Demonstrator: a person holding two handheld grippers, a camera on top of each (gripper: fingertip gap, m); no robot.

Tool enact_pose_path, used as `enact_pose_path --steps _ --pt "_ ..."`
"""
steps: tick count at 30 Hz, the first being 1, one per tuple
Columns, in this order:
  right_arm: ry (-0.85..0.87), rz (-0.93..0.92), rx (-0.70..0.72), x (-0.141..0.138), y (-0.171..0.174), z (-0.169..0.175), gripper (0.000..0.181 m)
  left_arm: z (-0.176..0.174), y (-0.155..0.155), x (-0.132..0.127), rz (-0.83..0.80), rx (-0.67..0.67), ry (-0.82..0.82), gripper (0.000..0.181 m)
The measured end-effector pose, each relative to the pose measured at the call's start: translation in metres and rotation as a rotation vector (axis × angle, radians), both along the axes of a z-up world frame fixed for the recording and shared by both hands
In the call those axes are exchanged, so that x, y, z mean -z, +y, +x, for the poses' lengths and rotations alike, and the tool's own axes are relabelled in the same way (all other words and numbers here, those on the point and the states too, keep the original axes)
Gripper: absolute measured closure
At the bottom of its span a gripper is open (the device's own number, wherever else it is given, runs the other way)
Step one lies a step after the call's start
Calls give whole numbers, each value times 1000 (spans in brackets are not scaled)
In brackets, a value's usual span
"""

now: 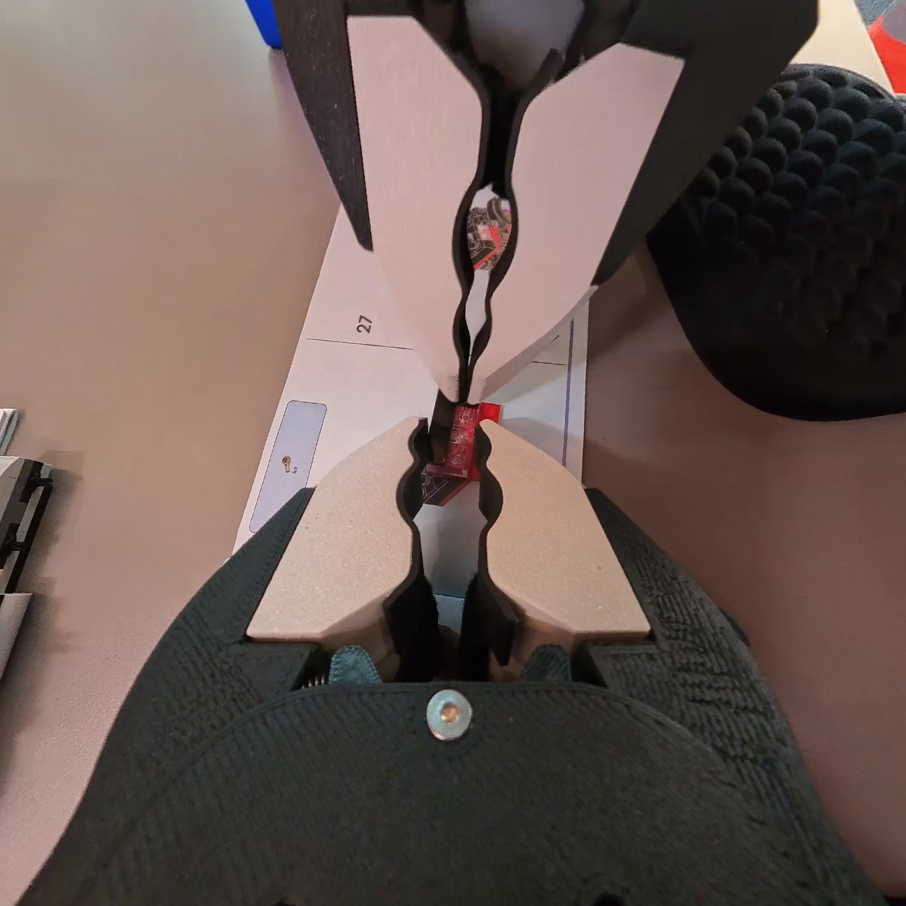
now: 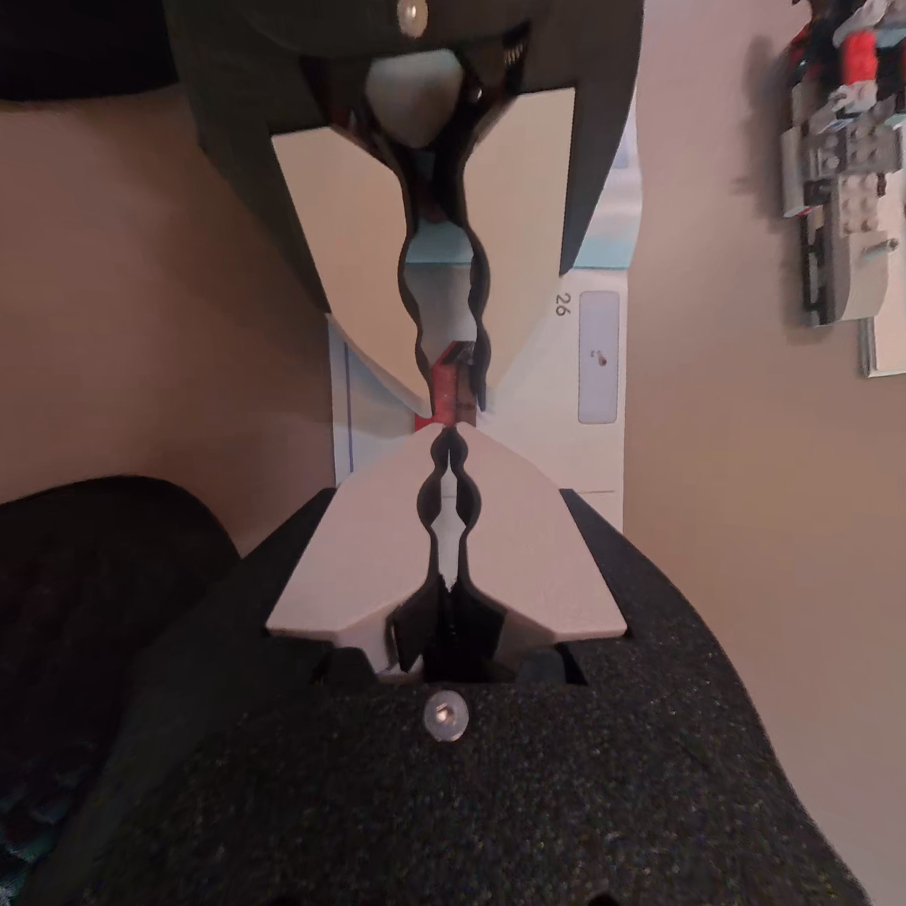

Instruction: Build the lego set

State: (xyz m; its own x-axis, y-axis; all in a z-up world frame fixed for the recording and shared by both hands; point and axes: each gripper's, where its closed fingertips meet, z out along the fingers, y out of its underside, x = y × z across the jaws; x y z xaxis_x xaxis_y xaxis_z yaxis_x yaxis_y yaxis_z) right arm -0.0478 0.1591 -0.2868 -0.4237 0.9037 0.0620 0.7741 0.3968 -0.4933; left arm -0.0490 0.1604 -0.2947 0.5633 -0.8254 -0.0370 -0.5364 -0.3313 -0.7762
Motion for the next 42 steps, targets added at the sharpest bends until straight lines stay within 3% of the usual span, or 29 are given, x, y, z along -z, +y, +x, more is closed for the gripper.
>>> enact_pose_path --steps 19,22,24,25,27,31,34,38,42 --pt "-126 27 103 1 1 0 181 0 0 1 6 0 5 163" --pt "-30 55 16 0 1 -3 181 0 0 0 7 0 5 163" --pt "94 9 80 -12 5 -4 181 0 0 0 11 0 7 163" --pt "184 -53 129 -26 4 -6 164 0 0 0 12 0 8 163" --pt "266 -94 193 -40 4 0 150 0 0 0 9 0 7 163" --pt "175 -57 191 -13 -2 12 143 0 0 0 23 -1 18 163" --pt "192 -84 204 -8 -6 10 145 -3 -2 -2 30 -18 53 141" --pt "304 -106 241 -20 -1 4 147 -10 -5 -41 155 -139 -28 131" --pt "469 -120 230 -43 0 -2 146 -25 -46 -89 266 -265 -202 129"
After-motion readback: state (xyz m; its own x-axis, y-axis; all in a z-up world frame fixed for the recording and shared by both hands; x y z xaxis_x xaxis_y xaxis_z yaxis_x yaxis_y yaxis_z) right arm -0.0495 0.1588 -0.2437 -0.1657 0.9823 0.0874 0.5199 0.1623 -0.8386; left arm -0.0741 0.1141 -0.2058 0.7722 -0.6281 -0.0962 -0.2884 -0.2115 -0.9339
